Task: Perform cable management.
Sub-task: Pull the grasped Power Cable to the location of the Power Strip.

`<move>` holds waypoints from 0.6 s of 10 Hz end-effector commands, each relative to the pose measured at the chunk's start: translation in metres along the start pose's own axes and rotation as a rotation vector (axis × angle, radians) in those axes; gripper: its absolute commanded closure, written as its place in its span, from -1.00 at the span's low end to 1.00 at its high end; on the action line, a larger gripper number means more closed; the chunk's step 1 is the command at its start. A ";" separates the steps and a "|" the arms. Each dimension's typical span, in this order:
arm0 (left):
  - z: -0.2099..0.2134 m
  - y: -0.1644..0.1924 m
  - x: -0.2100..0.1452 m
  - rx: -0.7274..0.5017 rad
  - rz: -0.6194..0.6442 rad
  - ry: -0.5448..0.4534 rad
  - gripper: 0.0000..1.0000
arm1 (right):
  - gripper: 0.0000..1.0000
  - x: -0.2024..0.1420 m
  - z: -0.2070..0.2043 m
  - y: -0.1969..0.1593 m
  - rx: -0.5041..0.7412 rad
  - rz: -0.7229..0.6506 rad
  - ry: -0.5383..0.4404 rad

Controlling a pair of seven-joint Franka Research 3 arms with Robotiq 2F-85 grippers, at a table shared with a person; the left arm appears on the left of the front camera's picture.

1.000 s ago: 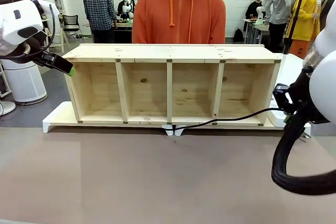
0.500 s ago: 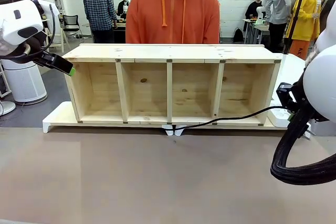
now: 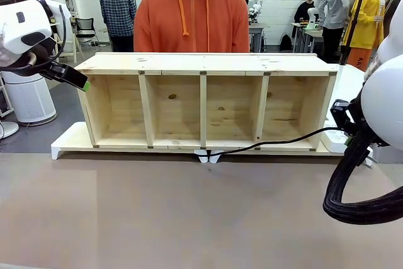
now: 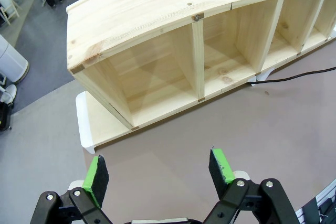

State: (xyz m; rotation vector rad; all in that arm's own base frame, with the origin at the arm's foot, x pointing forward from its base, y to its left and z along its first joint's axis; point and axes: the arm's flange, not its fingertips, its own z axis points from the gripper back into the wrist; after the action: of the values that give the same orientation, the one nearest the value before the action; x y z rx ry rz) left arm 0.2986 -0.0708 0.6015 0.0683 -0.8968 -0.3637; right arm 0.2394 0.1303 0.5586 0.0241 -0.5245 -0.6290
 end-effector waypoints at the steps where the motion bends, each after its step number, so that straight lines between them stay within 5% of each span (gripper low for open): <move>1: -0.001 0.000 0.000 0.002 0.011 -0.008 -1.00 | 0.68 0.023 -0.018 -0.046 -0.096 -0.082 -0.076; 6: -0.001 0.000 0.000 0.002 0.011 -0.008 -1.00 | 0.68 0.083 -0.017 -0.114 -0.108 -0.027 -0.026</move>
State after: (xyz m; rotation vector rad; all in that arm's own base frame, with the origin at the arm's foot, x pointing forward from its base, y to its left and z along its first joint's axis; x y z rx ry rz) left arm 0.2986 -0.0708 0.6015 0.0684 -0.8968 -0.3637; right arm 0.2467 0.0054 0.5808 -0.0516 -0.5241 -0.7093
